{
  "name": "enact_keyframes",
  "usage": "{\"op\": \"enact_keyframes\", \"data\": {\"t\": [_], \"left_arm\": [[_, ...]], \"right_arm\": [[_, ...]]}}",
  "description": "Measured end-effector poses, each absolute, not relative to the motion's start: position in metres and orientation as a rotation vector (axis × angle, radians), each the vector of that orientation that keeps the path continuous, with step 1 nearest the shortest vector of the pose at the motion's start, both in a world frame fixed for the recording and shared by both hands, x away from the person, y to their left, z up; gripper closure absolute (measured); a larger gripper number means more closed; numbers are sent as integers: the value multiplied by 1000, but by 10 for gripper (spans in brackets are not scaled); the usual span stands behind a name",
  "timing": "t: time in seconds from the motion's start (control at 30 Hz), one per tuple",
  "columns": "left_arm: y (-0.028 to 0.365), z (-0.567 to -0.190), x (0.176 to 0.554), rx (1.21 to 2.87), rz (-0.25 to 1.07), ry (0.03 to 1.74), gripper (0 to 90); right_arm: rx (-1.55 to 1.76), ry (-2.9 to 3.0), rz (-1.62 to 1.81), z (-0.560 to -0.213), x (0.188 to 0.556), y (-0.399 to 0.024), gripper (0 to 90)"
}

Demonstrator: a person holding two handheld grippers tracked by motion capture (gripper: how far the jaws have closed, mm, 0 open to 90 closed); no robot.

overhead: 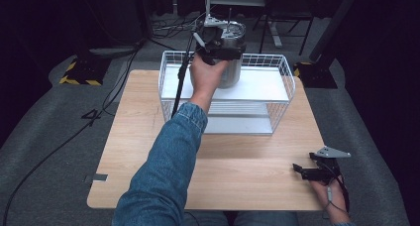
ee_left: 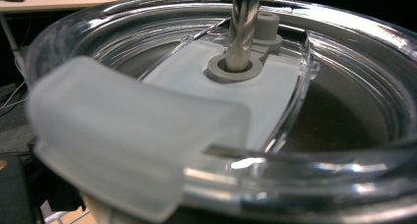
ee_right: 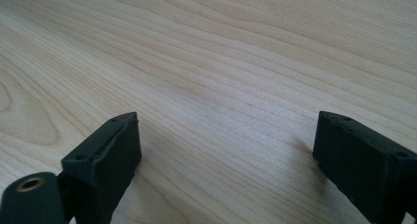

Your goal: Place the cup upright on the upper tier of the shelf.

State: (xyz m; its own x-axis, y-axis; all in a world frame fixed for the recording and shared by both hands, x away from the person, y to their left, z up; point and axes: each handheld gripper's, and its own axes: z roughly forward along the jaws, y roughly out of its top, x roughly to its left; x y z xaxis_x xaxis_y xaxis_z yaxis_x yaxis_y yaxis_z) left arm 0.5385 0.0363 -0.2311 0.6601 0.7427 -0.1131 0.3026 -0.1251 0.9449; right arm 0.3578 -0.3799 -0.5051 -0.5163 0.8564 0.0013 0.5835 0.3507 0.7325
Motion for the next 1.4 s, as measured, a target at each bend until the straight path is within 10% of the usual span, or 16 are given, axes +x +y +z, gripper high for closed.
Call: {"op": "enact_keyframes", "data": {"t": [1.4], "left_arm": [[22, -245, 537, 1759, 545, 838, 34]], "right_arm": [[1247, 2239, 977, -505, 357, -380, 126]]}}
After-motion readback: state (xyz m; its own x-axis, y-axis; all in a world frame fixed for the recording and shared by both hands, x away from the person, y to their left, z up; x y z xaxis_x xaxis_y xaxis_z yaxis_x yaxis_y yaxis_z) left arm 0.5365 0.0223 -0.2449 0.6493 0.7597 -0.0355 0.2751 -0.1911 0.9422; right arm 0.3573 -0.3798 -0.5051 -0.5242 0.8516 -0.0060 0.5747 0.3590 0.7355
